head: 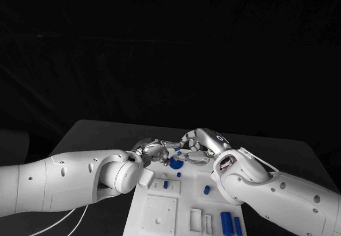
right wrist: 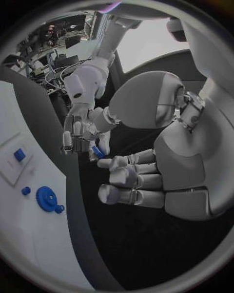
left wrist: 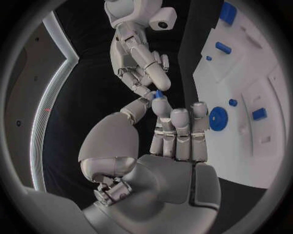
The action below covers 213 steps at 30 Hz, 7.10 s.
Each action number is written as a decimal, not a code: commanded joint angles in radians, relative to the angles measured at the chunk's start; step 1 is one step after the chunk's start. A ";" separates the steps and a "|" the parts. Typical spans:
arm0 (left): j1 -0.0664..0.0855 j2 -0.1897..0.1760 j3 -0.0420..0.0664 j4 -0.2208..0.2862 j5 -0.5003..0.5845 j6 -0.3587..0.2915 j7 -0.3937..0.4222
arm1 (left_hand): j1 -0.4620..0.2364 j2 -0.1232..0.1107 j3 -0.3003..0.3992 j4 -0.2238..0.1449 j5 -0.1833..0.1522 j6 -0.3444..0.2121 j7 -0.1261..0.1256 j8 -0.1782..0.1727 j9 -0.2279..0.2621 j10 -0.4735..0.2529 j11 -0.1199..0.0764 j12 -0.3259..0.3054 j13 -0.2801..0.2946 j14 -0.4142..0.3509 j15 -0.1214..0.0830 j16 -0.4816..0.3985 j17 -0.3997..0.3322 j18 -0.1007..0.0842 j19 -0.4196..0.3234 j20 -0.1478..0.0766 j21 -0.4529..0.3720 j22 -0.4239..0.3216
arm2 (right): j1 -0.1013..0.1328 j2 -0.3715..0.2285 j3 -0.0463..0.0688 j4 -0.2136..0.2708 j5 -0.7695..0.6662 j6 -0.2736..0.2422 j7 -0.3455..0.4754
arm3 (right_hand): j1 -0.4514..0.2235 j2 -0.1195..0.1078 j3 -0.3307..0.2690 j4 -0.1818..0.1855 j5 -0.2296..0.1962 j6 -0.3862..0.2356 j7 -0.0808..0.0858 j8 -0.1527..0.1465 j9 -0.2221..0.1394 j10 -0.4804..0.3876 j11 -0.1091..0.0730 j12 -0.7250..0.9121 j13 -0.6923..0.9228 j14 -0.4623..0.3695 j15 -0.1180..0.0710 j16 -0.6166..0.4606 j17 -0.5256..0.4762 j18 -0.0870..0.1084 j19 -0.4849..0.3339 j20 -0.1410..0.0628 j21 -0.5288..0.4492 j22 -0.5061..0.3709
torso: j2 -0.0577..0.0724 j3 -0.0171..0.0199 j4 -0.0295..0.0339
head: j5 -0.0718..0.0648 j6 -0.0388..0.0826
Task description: Assemble the parts on the task board
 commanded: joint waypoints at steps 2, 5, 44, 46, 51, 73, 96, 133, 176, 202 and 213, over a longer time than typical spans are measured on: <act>0.000 0.003 0.000 0.006 -0.009 0.021 0.004 | 0.009 0.005 0.007 -0.005 0.004 0.007 -0.001 0.004 0.001 0.020 -0.030 0.007 0.001 0.023 -0.048 0.006 0.001 0.010 -0.004 -0.125 0.004 0.022 | -0.001 0.004 0.000 -0.003 -0.037 -0.008 -0.028 | -0.008 0.006 -0.002 0.001 -0.013 -0.001 0.003 -0.003 0.002 -0.005 0.001 -0.005 0.002 -0.007 -0.003 -0.006 0.001 0.020 -0.002 0.000 -0.006 0.012 | 0.000 0.0001 0.0004 | 0.001 -0.002; 0.000 0.001 -0.001 0.003 -0.013 0.025 -0.002 | 0.009 0.005 0.007 -0.005 0.005 0.007 -0.001 0.004 0.001 0.020 -0.030 0.007 0.001 0.023 -0.048 0.006 0.001 0.010 -0.004 -0.125 0.005 0.022 | -0.001 0.008 0.000 -0.008 -0.038 -0.012 -0.036 | -0.004 0.011 0.008 0.008 -0.024 0.002 0.002 -0.002 0.002 -0.002 0.000 -0.005 0.002 -0.005 -0.004 -0.007 0.002 0.020 0.002 -0.001 -0.007 0.011 | 0.000 0.0001 0.0004 | 0.000 -0.006; 0.000 0.000 -0.002 0.007 -0.020 0.030 -0.009 | 0.009 0.006 0.007 -0.006 0.006 0.007 -0.001 0.005 0.000 0.019 -0.031 0.011 0.001 0.023 -0.048 0.009 0.000 0.010 -0.004 -0.126 0.007 0.022 | -0.006 0.006 0.000 -0.009 -0.069 -0.024 -0.049 | 0.101 0.026 0.193 0.078 0.042 0.029 -0.002 -0.005 0.003 0.023 -0.004 -0.010 0.011 0.007 -0.006 -0.005 0.013 0.020 0.021 0.005 0.003 0.018 | 0.000 0.0000 -0.0003 | 0.002 -0.009; 0.000 0.000 -0.002 0.006 -0.020 0.030 -0.009 | 0.009 0.006 0.007 -0.006 0.007 0.007 -0.001 0.005 -0.001 0.019 -0.031 0.011 0.001 0.023 -0.048 0.009 0.000 0.010 -0.004 -0.126 0.007 0.022 | -0.007 0.005 0.000 -0.008 -0.069 -0.026 -0.049 | 0.103 0.026 0.201 0.078 0.059 0.030 -0.001 -0.005 0.003 0.024 -0.003 -0.011 0.011 0.007 -0.006 -0.005 0.013 0.020 0.021 0.006 0.003 0.018 | 0.000 -0.0002 -0.0004 | 0.002 -0.010; 0.000 0.000 -0.002 0.005 -0.021 0.030 -0.010 | 0.009 0.006 0.007 -0.006 0.007 0.007 -0.001 0.005 -0.001 0.019 -0.030 0.011 0.001 0.023 -0.048 0.009 0.000 0.010 -0.004 -0.126 0.008 0.022 | -0.007 0.002 0.000 -0.007 -0.069 -0.033 -0.047 | 0.104 0.026 0.205 0.078 0.072 0.030 -0.001 -0.005 0.003 0.024 -0.003 -0.011 0.012 0.008 -0.005 -0.005 0.013 0.020 0.021 0.006 0.004 0.018 | 0.000 0.0001 -0.0001 | 0.002 -0.010; 0.000 -0.002 -0.003 0.004 -0.030 0.054 -0.029 | 0.007 0.008 0.007 -0.005 0.007 0.007 -0.001 0.005 -0.002 0.016 -0.030 0.013 0.001 0.021 -0.047 0.009 0.000 0.009 -0.006 -0.126 0.009 0.022 | -0.008 -0.005 0.000 -0.012 -0.013 -0.011 0.042 | 0.091 0.012 0.192 0.066 0.085 0.007 0.005 -0.018 0.000 0.011 0.003 -0.023 0.011 0.001 -0.001 -0.014 0.012 0.020 0.010 0.007 0.001 0.017 | 0.000 -0.0005 -0.0006 | 0.001 -0.009; 0.000 -0.001 -0.004 0.005 -0.063 0.077 -0.060 | -0.046 0.027 -0.014 0.039 -0.019 0.016 -0.003 0.012 -0.006 0.006 -0.032 0.024 -0.002 0.013 -0.048 0.016 -0.005 0.007 -0.014 -0.127 0.016 0.020 | -0.008 -0.003 0.000 -0.013 0.020 0.000 0.110 | 0.104 0.029 0.114 -0.013 0.029 -0.032 0.021 -0.032 0.002 -0.022 0.019 -0.033 0.005 -0.012 0.015 -0.041 0.005 0.020 -0.016 0.009 -0.006 0.017 | 0.000 -0.0004 -0.0005 | -0.001 -0.010; 0.000 -0.003 -0.005 0.005 -0.063 0.093 -0.062 | -0.047 0.029 -0.014 0.040 -0.019 0.020 -0.005 0.016 -0.006 0.004 -0.034 0.028 -0.003 0.011 -0.050 0.019 -0.006 0.009 -0.018 -0.129 0.019 0.020 | -0.008 -0.011 0.000 -0.014 0.028 0.015 0.125 | 0.094 0.073 0.214 0.058 -0.054 0.015 0.004 -0.016 0.003 0.010 0.003 -0.024 -0.002 0.005 0.000 -0.035 0.012 0.020 0.006 0.010 0.003 0.017 | 0.000 0.0001 -0.0004 | 0.001 -0.017; -0.001 -0.019 -0.006 -0.024 -0.166 0.226 -0.112 | -0.307 -0.117 -0.149 0.190 -0.015 -0.032 0.006 -0.001 -0.023 -0.057 -0.024 0.036 -0.012 -0.028 -0.040 0.015 -0.026 0.015 -0.051 -0.131 0.006 0.016 | -0.008 -0.039 0.000 0.000 0.084 0.068 0.207 | 0.099 0.107 0.274 0.070 -0.092 0.036 -0.001 -0.008 -0.003 0.026 -0.003 -0.020 0.001 0.010 -0.004 -0.021 0.025 0.020 0.010 0.008 0.028 0.022 | 0.000 -0.0002 -0.0005 | 0.002 -0.025; -0.006 -0.038 -0.006 -0.046 -0.242 0.342 -0.130 | -0.198 -0.043 -0.151 0.060 0.059 -0.054 0.013 0.018 0.005 -0.096 -0.017 0.050 -0.020 -0.059 -0.033 0.023 -0.041 0.007 -0.077 -0.123 0.017 0.019 | -0.008 -0.073 0.000 0.019 0.144 0.181 0.284 | 0.084 0.133 0.248 0.036 -0.088 0.030 0.000 -0.008 -0.007 0.022 -0.002 -0.022 0.005 0.006 -0.004 -0.022 0.028 0.020 0.002 0.006 0.034 0.020 | 0.000 -0.0002 -0.0003 | 0.003 -0.036; -0.006 -0.036 -0.006 -0.041 -0.262 0.371 -0.145 | -0.228 -0.082 -0.154 0.081 -0.012 -0.072 0.019 0.010 0.002 -0.109 -0.010 0.046 -0.029 -0.070 -0.026 0.021 -0.050 0.007 -0.082 -0.119 0.011 0.016 | -0.008 -0.070 0.000 0.021 0.144 0.198 0.285 | 0.083 0.134 0.246 0.032 -0.088 0.030 0.000 -0.008 -0.007 0.021 -0.002 -0.022 0.006 0.006 -0.004 -0.023 0.028 0.020 0.001 0.007 0.034 0.020 | 0.000 -0.0008 -0.0003 | 0.002 -0.039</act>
